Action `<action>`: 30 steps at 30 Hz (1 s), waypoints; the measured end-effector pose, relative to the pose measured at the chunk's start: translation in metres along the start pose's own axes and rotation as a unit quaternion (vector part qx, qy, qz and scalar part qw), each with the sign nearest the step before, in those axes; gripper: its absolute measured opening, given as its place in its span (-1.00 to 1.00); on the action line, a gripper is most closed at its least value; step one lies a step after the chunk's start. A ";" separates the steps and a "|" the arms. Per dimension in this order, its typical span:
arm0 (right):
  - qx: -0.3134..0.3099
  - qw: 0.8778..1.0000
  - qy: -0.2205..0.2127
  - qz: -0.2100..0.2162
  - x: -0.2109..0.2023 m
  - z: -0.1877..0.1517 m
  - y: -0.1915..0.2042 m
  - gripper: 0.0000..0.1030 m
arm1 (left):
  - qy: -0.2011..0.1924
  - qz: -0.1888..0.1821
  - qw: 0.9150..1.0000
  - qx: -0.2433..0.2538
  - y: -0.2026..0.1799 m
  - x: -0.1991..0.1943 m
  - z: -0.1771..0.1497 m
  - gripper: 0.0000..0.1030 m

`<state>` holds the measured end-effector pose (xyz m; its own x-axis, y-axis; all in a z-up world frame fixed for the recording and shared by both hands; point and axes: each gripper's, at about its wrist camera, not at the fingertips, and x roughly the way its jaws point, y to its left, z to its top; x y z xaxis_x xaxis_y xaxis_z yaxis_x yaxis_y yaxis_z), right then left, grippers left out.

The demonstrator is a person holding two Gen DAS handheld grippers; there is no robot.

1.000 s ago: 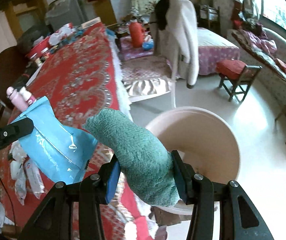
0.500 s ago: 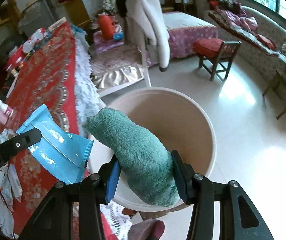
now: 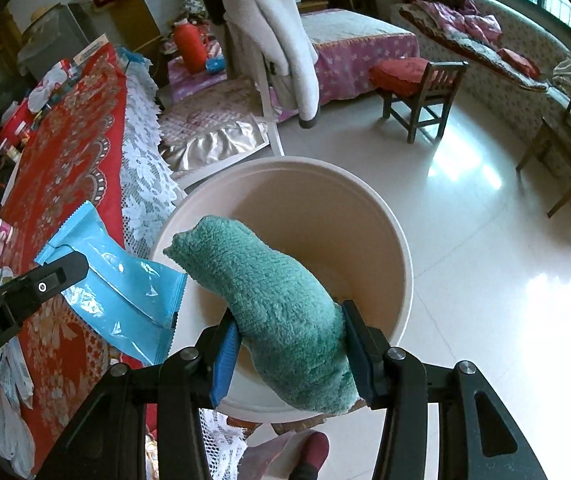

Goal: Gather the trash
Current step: 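Hold the blue packet and green cloth above the beige bucket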

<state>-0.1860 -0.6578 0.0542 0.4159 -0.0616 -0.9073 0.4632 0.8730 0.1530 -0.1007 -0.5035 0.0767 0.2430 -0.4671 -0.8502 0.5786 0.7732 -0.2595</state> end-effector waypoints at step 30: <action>0.011 1.000 0.014 -0.005 0.015 0.006 -0.003 -0.09 | -0.011 0.038 0.999 0.033 -0.012 0.013 0.004 -0.79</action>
<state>-0.1770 -0.6645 0.0427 0.3889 -0.0558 -0.9196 0.4842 0.8616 0.1524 -0.1016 -0.5205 0.0700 0.3054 -0.4183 -0.8554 0.6072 0.7776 -0.1635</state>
